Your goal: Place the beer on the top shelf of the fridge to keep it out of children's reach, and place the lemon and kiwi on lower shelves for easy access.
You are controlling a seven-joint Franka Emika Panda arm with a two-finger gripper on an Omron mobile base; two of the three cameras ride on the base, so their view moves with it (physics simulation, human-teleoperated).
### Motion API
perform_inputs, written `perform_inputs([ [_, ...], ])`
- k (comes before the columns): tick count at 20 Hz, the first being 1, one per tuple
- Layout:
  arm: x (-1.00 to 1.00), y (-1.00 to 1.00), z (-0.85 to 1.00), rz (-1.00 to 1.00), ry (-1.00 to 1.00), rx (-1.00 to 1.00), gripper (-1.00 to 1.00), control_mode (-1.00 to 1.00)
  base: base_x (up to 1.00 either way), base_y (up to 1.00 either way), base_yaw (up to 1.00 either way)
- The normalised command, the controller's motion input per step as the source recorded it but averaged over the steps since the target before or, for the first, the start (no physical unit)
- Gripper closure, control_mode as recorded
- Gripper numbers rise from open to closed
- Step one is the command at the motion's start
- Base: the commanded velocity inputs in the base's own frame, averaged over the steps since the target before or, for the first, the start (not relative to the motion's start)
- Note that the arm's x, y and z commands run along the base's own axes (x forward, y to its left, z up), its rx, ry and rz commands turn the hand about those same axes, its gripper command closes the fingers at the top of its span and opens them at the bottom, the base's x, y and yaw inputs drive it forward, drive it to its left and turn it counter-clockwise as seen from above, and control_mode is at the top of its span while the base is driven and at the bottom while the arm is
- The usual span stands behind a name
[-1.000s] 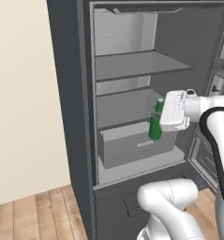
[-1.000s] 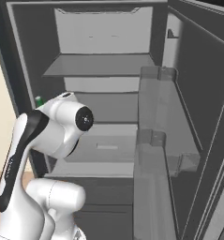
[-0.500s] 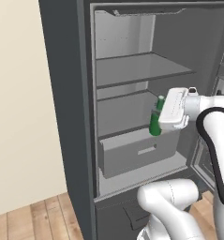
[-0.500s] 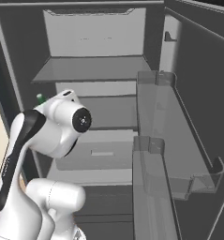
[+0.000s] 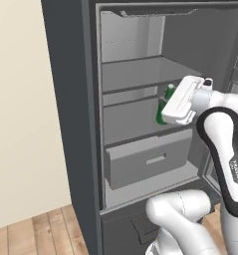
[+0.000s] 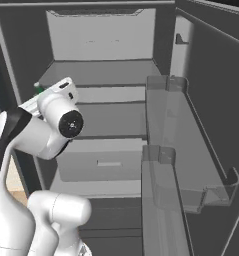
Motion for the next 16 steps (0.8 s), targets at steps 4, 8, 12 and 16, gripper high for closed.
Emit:
perform_inputs([
  [4,0.13,-0.25,0.73,-0.04,-0.01,0.00,1.00,-1.00,0.00,0.00,0.00],
  [8,0.18,-0.23,0.56,-0.05,0.00,0.00,1.00,-1.00,0.00,0.00,0.00],
  [12,0.29,-0.02,0.30,-0.09,0.00,0.03,1.00,-1.00,0.00,0.00,0.00],
  [16,0.58,0.00,0.14,-0.14,0.02,0.09,1.00,-1.00,0.00,0.00,0.00],
])
